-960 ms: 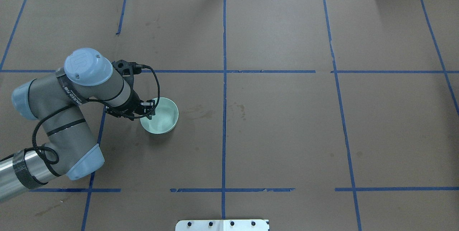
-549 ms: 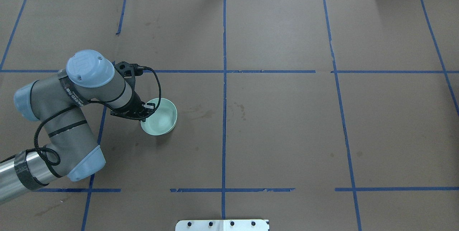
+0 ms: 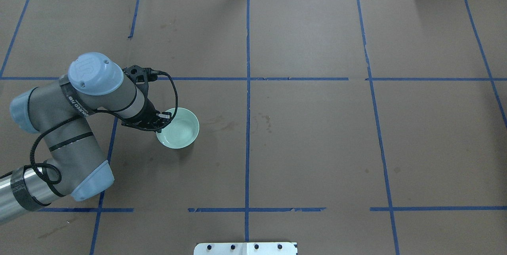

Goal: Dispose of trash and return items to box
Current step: 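Lift the green bowl and carry it off the table with the left gripper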

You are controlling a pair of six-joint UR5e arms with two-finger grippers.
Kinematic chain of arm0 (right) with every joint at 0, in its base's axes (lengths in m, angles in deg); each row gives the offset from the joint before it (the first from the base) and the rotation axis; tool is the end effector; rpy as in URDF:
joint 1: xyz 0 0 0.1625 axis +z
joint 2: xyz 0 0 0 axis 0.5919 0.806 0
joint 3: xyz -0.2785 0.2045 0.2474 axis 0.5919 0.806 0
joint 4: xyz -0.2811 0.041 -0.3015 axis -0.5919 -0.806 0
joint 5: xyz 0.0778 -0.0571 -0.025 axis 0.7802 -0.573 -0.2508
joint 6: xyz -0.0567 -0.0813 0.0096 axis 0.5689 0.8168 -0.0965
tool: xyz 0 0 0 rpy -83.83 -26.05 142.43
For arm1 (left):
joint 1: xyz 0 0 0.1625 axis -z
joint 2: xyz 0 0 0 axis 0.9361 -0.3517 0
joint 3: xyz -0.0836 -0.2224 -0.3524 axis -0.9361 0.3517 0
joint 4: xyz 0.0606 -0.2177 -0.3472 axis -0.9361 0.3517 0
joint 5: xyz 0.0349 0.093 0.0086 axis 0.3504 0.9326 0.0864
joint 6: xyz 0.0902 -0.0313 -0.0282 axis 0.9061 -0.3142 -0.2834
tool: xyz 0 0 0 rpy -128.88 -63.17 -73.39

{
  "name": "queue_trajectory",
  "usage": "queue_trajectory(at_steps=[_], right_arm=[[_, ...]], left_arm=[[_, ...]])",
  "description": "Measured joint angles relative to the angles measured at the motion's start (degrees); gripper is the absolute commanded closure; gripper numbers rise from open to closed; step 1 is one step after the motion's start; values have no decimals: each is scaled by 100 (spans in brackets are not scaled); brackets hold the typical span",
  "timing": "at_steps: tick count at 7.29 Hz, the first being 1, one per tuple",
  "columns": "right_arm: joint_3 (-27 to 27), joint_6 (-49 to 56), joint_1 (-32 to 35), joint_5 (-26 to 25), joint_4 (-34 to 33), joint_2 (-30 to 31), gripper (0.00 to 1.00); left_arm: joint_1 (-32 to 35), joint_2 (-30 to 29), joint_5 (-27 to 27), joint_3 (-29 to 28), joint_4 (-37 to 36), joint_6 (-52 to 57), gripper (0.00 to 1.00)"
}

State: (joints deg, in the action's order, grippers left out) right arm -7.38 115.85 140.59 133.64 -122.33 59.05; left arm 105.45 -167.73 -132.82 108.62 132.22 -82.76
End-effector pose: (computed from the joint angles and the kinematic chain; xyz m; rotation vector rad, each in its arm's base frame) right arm 0.1796 -0.4129 0.6883 0.1601 -0.6603 -0.3390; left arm 0.4456 -0.4344 0.3334 -0.0071 0.8645 -0.0295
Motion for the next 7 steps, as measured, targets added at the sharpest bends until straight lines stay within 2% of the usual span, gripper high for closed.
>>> queue_trajectory(at_steps=[3,5,7], right_arm=[[-877,-1364,-449,352,-23,17,0],[-1260,-2049,-1014,417,-5,18,0],[-1362,-2315,-1330,436,7,-6,0]], left_arm=[[877,65,-26,524,-101,364,100],[1519,239,-37,878,-510,1454,100],[2323,805,-104,1027,-599,3091,100]])
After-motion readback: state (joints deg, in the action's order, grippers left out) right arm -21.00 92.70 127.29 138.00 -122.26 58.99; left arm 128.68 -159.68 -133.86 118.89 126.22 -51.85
